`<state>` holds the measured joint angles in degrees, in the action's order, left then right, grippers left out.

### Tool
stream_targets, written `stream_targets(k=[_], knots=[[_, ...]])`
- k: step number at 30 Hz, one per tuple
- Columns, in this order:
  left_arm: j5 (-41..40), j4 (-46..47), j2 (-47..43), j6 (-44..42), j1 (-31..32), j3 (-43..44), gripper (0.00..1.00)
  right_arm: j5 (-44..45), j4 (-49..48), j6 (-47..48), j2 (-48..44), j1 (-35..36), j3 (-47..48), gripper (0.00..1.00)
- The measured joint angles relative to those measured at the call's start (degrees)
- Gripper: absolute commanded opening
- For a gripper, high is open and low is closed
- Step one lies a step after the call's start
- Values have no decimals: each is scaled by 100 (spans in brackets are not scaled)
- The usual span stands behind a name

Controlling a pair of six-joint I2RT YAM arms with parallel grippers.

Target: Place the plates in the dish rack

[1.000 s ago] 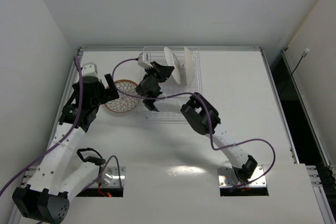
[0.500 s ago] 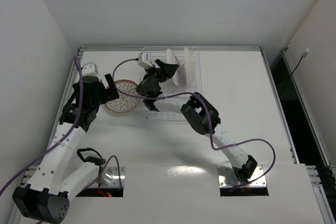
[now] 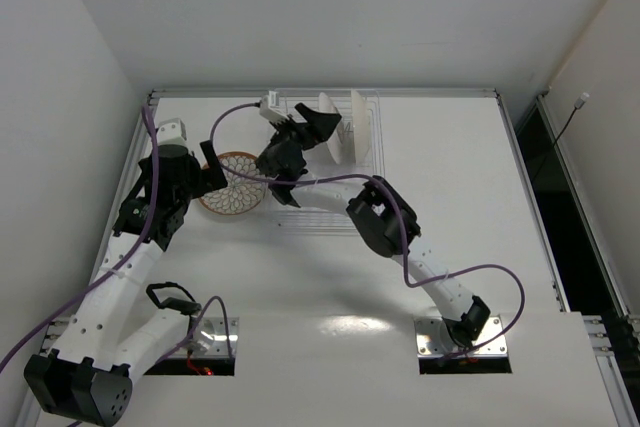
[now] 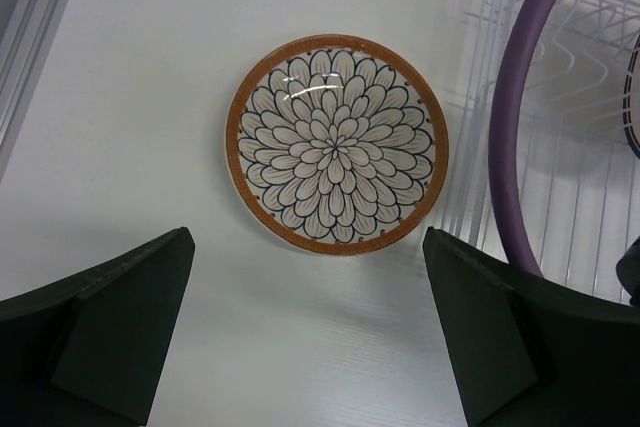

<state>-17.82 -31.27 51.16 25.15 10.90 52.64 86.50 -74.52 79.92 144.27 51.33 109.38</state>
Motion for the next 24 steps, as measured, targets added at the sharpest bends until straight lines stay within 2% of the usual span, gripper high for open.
stream_targets(k=[11, 16, 24], knots=[[0, 4, 20, 39, 0, 0, 100, -2, -13, 584, -52, 24, 1123, 100], [0, 7, 22, 59, 0, 0, 100, 0, -33, 957, -151, 24, 1165, 100], [2, 2, 74, 61, 0, 0, 100, -2, -9, 2312, -372, 61, 1762, 100]])
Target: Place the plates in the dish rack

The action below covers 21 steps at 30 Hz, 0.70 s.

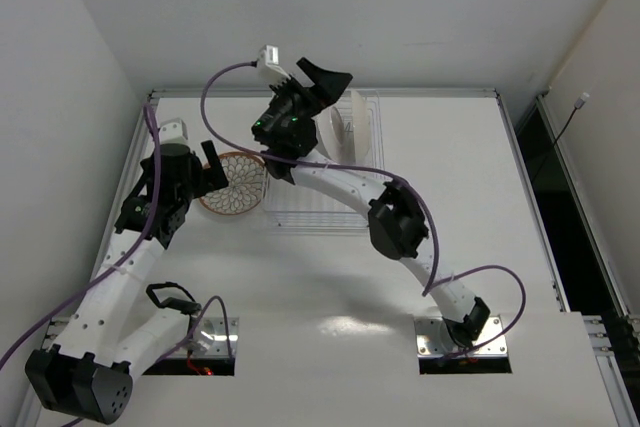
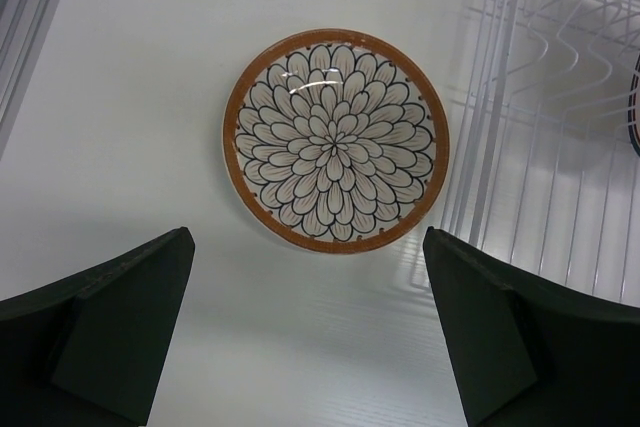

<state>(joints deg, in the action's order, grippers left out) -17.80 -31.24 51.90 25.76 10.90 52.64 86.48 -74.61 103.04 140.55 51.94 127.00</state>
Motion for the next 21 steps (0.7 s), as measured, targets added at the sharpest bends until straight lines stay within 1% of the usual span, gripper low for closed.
stream_targets(k=[4, 7, 9, 11, 13, 15, 17, 18, 19, 21], knots=[[0, 2, 42, 0, 0, 0, 100, -2, -11, 334, -483, 26, -22, 100], [22, 0, 42, 0, 0, 0, 100, -11, -61, 319, -730, 9, 168, 100], [35, 2, 42, 0, 0, 0, 100, -55, -127, 42, -809, -31, 260, 100], [44, 0, 42, 0, 0, 0, 100, -328, -136, -214, -824, -61, 227, 100], [46, 2, 42, 0, 0, 0, 100, -649, -37, -518, -861, -114, -28, 100], [44, 2, 42, 0, 0, 0, 100, -839, 258, -975, -868, -186, -214, 100], [42, 2, 42, 0, 0, 0, 100, -927, 1091, -1792, -870, -247, -166, 100], [42, 2, 42, 0, 0, 0, 100, -1021, 1696, -2400, -870, -278, -24, 100], [42, 2, 42, 0, 0, 0, 100, -1158, 2446, -3025, -874, -299, 149, 100], [42, 2, 50, 0, 0, 0, 100, -1849, 4284, -4476, -1060, -348, 413, 100]])
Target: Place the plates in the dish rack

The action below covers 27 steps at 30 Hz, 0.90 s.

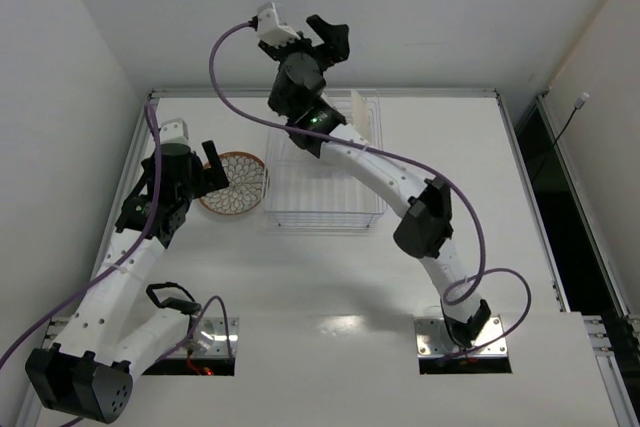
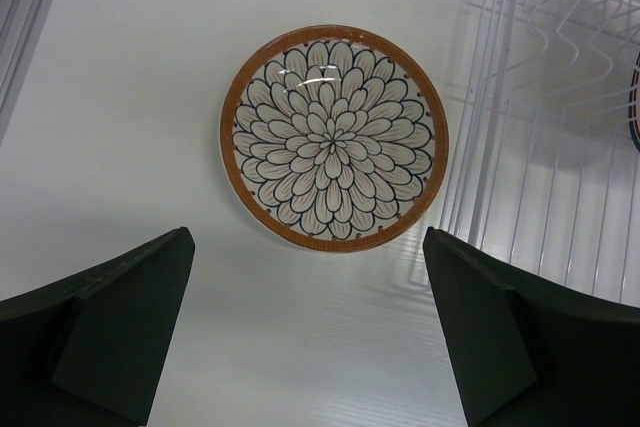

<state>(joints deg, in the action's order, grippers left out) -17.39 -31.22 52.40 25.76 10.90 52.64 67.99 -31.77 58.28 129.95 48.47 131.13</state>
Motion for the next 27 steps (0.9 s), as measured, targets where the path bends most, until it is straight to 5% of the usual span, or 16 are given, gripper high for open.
stream_targets(k=[3, 4, 5, 8, 16, 27], knots=[[0, 0, 20, 0, 0, 0, 100, -1082, 2015, -1897, -463, -105, 125, 80], [0, 0, 26, 0, 0, 0, 100, -1515, 2568, -2549, -658, -173, 125, 63], [0, 0, 26, 0, 0, 0, 100, -1902, 3010, -3086, -815, -251, 140, 33], [0, 0, 28, 0, 0, 0, 100, -3178, 4081, -4507, -1150, -739, 273, 0], [2, 0, 28, 0, 0, 0, 100, -5080, 5364, -6675, -1021, -1403, -184, 0], [109, 4, 50, 0, 0, 0, 100, -4839, 5906, -7595, 184, -675, -363, 0]])
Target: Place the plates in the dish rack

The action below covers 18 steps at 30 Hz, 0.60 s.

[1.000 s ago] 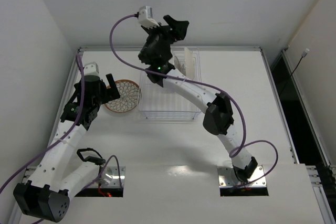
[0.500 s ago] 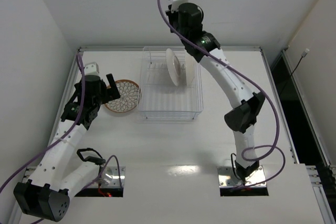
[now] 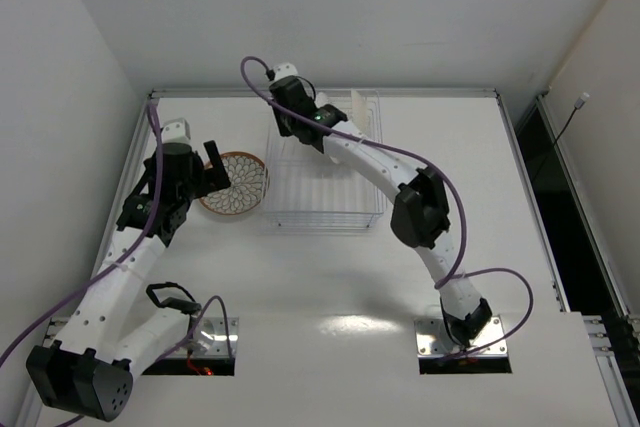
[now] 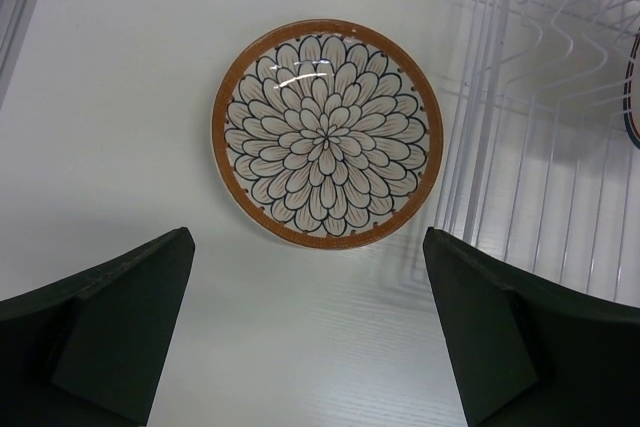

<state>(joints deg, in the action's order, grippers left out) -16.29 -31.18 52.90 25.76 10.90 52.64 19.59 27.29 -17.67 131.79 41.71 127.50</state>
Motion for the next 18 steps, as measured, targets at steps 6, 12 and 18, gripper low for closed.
stream_targets(k=[6, 12, 18], knots=[[33, 0, 37, 0, 0, 0, 100, 984, 42, -190, 358, 271, 26, 0], [63, 0, 37, 0, 0, 0, 100, 1851, 48, -417, 474, 352, 125, 0], [90, 0, 37, 0, 0, 0, 100, 2476, 50, -507, 472, 289, 118, 0]])
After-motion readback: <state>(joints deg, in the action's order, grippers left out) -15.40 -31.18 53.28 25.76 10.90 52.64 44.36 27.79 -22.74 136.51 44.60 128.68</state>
